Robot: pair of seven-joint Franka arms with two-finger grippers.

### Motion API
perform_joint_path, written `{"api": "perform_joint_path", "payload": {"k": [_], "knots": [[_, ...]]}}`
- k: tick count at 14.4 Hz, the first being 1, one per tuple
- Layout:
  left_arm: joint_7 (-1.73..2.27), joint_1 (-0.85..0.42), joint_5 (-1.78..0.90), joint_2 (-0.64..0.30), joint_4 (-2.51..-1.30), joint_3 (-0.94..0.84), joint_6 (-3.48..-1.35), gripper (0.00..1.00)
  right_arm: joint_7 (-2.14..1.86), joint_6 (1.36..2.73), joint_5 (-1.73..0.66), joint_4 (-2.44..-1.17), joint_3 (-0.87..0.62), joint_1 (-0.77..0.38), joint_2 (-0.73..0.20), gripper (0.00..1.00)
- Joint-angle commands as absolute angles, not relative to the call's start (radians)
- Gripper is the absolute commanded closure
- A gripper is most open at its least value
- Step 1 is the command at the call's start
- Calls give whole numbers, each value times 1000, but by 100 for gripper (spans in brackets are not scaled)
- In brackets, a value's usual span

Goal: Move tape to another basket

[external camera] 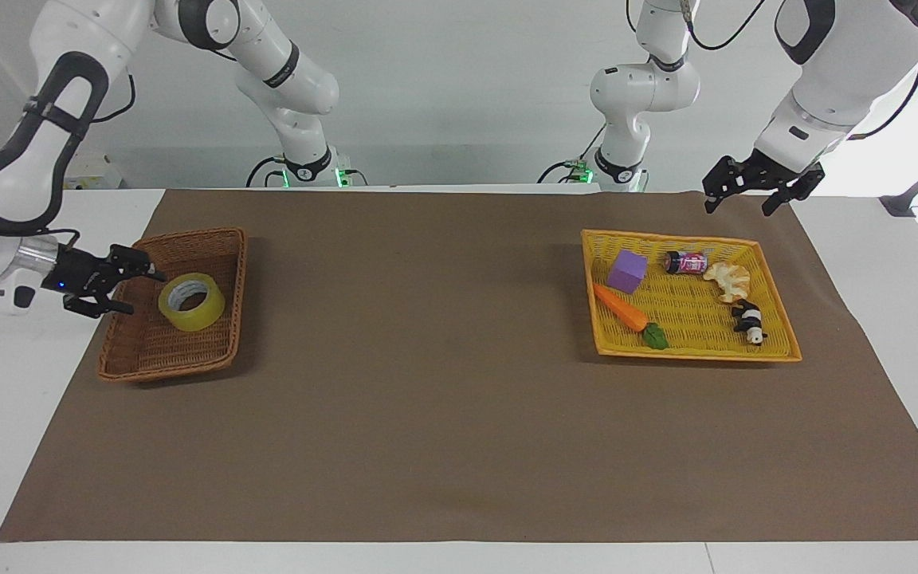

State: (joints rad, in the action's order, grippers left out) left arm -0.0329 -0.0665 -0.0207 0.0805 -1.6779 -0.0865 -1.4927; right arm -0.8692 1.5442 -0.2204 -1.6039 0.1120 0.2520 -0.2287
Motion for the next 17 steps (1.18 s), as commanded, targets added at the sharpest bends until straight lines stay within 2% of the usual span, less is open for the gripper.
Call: {"api": "perform_joint_path", "payload": {"k": [1,7,10,12,17], "knots": [[-31,-103,9,87,-1696,-80,-1471,1,-671,1557,-172,-1638,112,200,-121,1],[-48,-109,8,100,-1721,-72,-1476,1,-240,1436,-22,-1638,107,108,44,1],[-44,-107,8,100,-1720,-72,-1474,1,-141,1381,21,-1600,109,46,43,1],[-41,-100,8,100,-1720,-72,-1474,1,-100,1367,63,-1595,129,-35,46,1],[-41,-92,8,100,-1720,-69,-1471,1,-75,1367,52,-1565,178,-58,8,1]]}}
